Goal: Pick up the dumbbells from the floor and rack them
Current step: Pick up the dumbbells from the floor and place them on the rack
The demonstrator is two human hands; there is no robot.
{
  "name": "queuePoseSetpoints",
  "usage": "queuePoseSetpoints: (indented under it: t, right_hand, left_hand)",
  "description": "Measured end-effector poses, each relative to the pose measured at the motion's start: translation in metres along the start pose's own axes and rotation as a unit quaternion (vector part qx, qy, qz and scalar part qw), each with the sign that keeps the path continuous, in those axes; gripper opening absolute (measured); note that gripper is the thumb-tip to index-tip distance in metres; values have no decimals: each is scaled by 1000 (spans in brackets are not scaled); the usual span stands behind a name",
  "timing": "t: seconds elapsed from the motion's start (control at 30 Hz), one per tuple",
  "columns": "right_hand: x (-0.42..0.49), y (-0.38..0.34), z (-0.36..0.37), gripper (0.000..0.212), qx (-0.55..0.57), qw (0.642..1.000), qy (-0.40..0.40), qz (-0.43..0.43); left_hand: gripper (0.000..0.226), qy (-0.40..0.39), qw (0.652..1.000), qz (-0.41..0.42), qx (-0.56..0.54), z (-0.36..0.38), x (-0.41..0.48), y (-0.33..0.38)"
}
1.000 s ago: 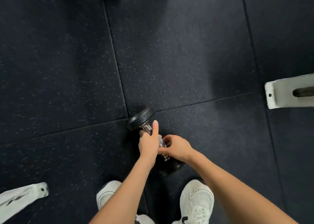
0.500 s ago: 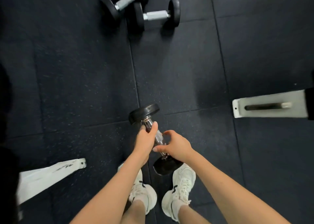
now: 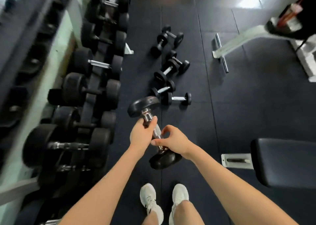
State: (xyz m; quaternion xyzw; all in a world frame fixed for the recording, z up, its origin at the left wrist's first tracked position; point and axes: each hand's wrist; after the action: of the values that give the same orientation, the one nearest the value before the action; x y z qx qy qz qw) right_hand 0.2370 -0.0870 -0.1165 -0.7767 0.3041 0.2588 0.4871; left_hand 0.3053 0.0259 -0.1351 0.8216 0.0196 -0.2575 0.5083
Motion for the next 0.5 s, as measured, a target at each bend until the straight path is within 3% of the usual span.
queuePoseSetpoints:
  t: [0.23,0.5]
  right_hand:
    - [-2,-129,-17,61,-62,994,-21,-91]
    - [55,-245,0,44,-166,961,-128,-182]
  left_hand:
    - [32,98,993,34,-60,-99,9,76]
    - [41,245,958,-35,-145,-179,43,105]
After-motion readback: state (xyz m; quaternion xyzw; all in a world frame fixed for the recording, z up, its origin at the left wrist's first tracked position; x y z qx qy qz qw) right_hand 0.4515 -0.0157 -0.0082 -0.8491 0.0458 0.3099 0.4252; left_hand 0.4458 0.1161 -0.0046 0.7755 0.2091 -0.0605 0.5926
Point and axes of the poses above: each hand's wrist, its own x-axis towards the middle knuckle, its own z-axis out of the palm, y = z × x, and after that the axes turned 4 degrees about z, right-handed
